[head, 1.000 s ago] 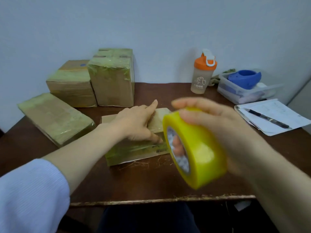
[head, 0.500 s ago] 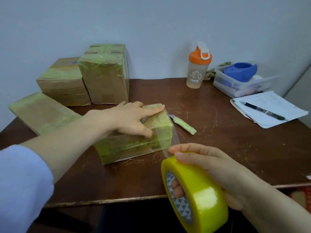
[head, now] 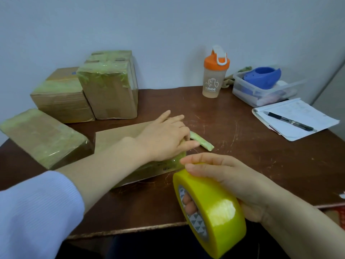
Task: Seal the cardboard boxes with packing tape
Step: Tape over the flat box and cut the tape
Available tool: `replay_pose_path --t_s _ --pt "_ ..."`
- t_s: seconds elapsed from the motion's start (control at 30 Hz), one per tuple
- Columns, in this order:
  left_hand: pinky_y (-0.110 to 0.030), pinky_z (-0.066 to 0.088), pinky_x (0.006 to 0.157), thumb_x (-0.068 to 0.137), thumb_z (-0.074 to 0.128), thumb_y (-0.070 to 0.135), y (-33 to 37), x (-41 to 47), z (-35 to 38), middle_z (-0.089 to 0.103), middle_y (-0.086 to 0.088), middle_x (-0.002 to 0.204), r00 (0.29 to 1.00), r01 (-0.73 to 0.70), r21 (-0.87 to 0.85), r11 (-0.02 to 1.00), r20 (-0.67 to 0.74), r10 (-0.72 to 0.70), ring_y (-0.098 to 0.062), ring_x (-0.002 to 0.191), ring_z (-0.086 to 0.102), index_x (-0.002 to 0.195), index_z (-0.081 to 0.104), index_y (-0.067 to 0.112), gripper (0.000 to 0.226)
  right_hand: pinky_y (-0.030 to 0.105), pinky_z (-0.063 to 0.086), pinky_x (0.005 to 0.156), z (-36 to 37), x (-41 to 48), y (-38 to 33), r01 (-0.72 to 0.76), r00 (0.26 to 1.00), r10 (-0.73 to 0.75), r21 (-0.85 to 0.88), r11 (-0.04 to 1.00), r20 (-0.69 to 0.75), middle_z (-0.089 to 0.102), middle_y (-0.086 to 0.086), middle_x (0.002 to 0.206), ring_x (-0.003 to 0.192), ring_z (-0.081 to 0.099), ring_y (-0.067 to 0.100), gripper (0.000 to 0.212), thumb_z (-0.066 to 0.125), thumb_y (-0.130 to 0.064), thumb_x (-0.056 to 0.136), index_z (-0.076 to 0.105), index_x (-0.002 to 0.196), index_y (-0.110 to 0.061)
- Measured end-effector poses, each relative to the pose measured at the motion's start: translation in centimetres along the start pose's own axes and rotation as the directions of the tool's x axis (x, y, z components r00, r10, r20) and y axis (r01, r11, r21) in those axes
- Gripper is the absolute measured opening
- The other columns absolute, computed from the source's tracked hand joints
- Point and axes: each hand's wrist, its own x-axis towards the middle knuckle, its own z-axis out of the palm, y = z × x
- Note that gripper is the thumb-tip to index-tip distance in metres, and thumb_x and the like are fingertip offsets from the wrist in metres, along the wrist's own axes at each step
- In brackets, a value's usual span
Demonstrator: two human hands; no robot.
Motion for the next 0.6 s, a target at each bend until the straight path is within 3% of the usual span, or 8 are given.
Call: replay_pose_path --t_s 0.07,0.1,0.27,0.47,0.53,0.57,0.6 --pt "-0.041 -0.003 0.117 0.072 0.001 0.077 0.4 -0.6 0.2 0.038 0.008 0.147 1.0 0.004 -0.017 1.0 -0.015 -0.005 -0.01 0.145 0.005 0.138 0.042 0.027 0.092 0.038 0.057 0.056 -0.3 0.2 0.1 0.001 1.0 -0.001 0.016 1.0 0.004 0.064 0.03 0.071 0.052 0.065 0.033 0.04 0.068 -0.018 0.071 0.061 0.109 -0.008" --pt "-0.041 -0.003 0.117 0.07 -0.002 0.077 0.5 -0.7 0.2 0.034 0.008 0.15 1.0 0.01 -0.023 1.0 -0.029 -0.01 -0.01 0.145 0.004 0.142 0.037 0.026 0.096 0.038 0.057 0.056 -0.3 0.3 0.2 -0.003 1.0 0.003 0.021 1.0 0.005 0.065 0.029 0.071 0.053 0.065 0.033 0.039 0.068 -0.018 0.072 0.061 0.109 -0.008" --pt "-0.038 0.0 0.117 0.078 0.001 0.065 -1.1 0.3 -0.4 0.037 0.007 0.15 0.998 -0.069 -0.004 0.998 -0.011 0.069 -0.009 0.145 0.01 0.14 0.042 0.024 0.085 0.037 0.056 0.057 0.3 1.6 0.0 0.051 0.999 -0.051 0.017 0.999 -0.006 0.065 0.027 0.07 0.055 0.065 0.033 0.04 0.068 -0.02 0.073 0.059 0.111 -0.011" --pt "-0.03 -0.005 0.117 0.078 0.005 0.065 -2.3 1.0 -0.9 0.001 0.004 0.159 0.994 -0.092 0.112 0.989 0.06 0.086 -0.01 0.145 -0.008 0.151 0.007 0.021 0.086 0.037 0.058 0.063 1.3 3.2 -0.3 0.103 0.994 -0.104 -0.039 0.994 -0.014 0.068 0.025 0.074 0.064 0.067 0.035 0.034 0.052 -0.005 0.087 0.053 0.118 -0.018" --pt "-0.029 0.007 0.117 0.083 0.01 0.065 -1.7 0.0 -1.3 0.017 0.001 0.158 0.988 -0.06 0.0 0.998 -0.142 0.059 -0.012 0.145 0.009 0.15 0.019 0.018 0.082 0.038 0.058 0.064 1.3 3.0 -0.1 0.113 0.993 -0.114 -0.044 0.993 -0.013 0.069 0.026 0.078 0.067 0.068 0.036 0.038 0.049 -0.002 0.087 0.051 0.119 -0.023" --pt "-0.027 0.022 0.112 0.089 0.017 0.064 -1.2 -0.9 -1.4 0.039 0.0 0.148 0.944 -0.031 -0.14 0.99 -0.33 -0.018 -0.011 0.138 0.03 0.143 0.038 0.018 0.074 0.038 0.059 0.064 1.2 2.8 -0.1 0.117 0.993 -0.118 -0.042 0.992 -0.016 0.069 0.026 0.081 0.069 0.069 0.037 0.043 0.049 -0.002 0.087 0.05 0.121 -0.026" --pt "-0.024 0.036 0.097 0.094 0.025 0.061 -0.6 -1.8 -1.6 0.06 0.004 0.124 0.848 -0.018 -0.306 0.952 -0.509 -0.147 -0.005 0.117 0.049 0.125 0.057 0.021 0.06 0.039 0.059 0.064 0.9 2.8 0.0 0.119 0.993 -0.119 -0.042 0.992 -0.014 0.069 0.026 0.085 0.071 0.069 0.038 0.048 0.049 -0.002 0.086 0.048 0.125 -0.03"
